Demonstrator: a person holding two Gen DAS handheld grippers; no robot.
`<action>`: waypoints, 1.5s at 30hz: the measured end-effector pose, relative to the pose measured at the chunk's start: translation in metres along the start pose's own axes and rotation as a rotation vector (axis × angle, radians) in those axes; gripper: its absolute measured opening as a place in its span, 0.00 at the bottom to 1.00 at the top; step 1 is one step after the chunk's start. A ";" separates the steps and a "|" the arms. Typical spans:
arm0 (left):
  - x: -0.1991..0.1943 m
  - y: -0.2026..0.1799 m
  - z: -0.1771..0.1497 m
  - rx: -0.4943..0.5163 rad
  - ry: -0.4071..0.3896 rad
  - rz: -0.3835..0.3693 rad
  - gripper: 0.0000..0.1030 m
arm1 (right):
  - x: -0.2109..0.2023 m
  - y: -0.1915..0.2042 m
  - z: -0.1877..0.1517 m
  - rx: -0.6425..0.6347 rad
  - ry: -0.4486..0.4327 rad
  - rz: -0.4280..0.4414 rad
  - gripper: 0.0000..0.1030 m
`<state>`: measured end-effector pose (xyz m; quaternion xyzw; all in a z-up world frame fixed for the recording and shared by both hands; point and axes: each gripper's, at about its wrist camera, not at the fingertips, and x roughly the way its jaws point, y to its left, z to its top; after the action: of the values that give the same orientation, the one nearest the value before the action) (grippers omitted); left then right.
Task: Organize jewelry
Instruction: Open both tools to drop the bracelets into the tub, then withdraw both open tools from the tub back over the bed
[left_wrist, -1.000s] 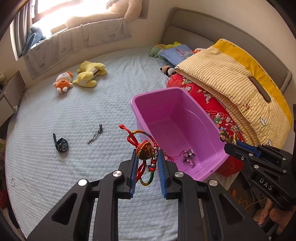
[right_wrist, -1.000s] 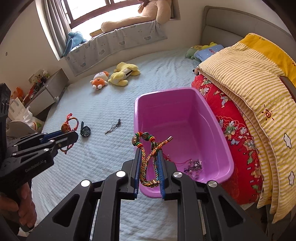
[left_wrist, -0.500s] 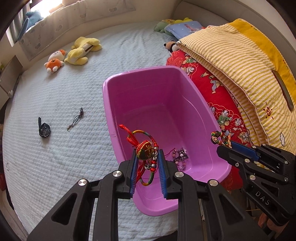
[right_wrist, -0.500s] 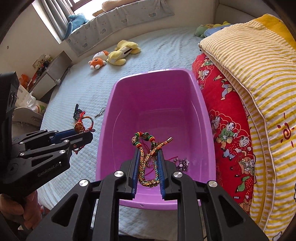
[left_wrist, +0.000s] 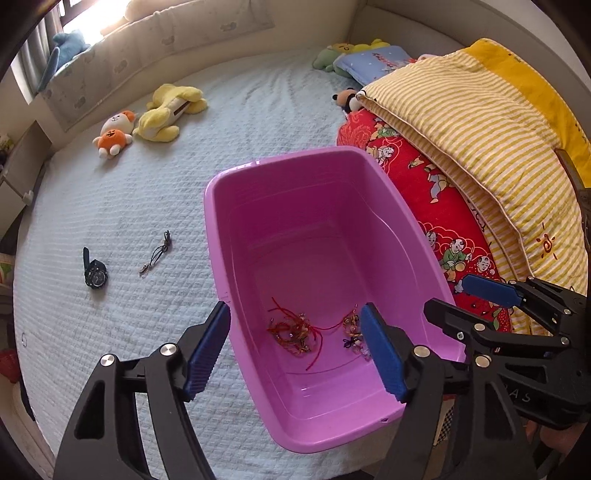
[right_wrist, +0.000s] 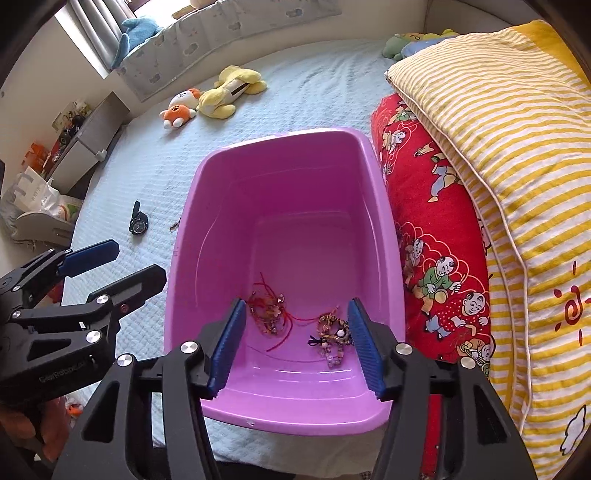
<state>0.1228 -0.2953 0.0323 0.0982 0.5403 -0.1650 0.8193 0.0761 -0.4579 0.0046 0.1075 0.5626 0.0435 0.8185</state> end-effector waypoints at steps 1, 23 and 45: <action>-0.001 0.000 0.000 0.002 -0.001 0.009 0.69 | -0.001 -0.001 0.000 0.004 0.001 0.000 0.53; -0.020 0.024 -0.020 -0.099 0.015 0.015 0.72 | -0.010 0.021 -0.015 -0.004 0.028 -0.001 0.61; -0.042 0.052 -0.091 -0.106 0.082 0.069 0.82 | -0.017 0.060 -0.090 -0.028 0.098 0.051 0.65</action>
<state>0.0497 -0.2098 0.0341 0.0798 0.5778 -0.1036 0.8056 -0.0105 -0.3914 0.0026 0.1081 0.5985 0.0772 0.7900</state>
